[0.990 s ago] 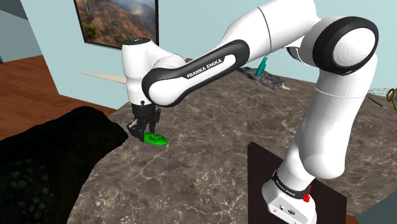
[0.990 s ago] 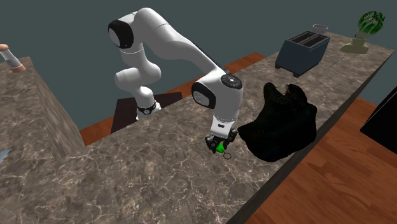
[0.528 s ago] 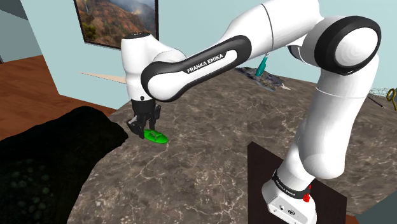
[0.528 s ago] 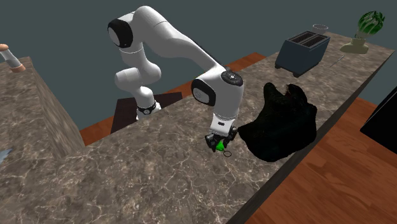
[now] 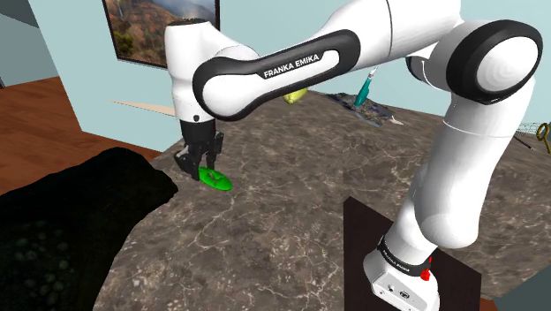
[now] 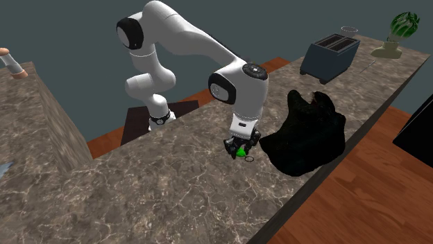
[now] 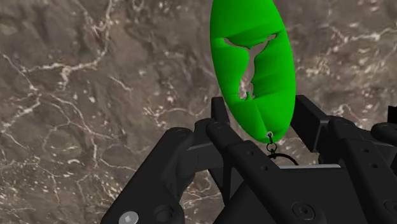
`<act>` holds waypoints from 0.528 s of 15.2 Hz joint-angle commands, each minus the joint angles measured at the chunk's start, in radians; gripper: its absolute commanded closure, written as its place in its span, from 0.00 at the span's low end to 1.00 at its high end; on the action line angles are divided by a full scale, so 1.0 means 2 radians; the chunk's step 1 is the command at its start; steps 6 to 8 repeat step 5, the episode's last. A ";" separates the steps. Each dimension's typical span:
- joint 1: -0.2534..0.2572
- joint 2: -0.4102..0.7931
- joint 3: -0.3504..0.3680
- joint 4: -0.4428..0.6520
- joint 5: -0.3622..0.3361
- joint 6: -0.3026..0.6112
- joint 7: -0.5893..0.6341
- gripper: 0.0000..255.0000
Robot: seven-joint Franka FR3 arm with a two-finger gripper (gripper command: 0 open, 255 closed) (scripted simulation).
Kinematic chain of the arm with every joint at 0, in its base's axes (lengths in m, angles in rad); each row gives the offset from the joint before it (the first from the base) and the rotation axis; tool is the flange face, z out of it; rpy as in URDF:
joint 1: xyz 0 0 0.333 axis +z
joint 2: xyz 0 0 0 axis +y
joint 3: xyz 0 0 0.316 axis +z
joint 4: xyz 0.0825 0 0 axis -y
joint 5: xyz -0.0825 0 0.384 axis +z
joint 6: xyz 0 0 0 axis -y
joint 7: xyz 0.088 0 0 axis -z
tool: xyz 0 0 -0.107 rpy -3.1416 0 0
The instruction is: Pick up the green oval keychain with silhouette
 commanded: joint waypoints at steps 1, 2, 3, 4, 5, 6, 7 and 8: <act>0.000 -0.003 0.000 0.010 0.002 -0.012 -0.002 1.00; 0.000 -0.004 0.000 0.015 0.003 -0.019 -0.003 1.00; 0.000 -0.006 0.000 0.020 0.003 -0.025 -0.004 1.00; 0.000 -0.006 0.000 0.020 0.004 -0.026 -0.004 1.00; 0.000 -0.006 0.000 0.020 0.003 -0.026 -0.004 1.00; 0.000 -0.006 0.000 0.020 0.003 -0.026 -0.004 1.00; 0.000 -0.006 0.000 0.020 0.003 -0.026 -0.004 1.00; 0.000 -0.006 0.000 0.020 0.003 -0.026 -0.004 1.00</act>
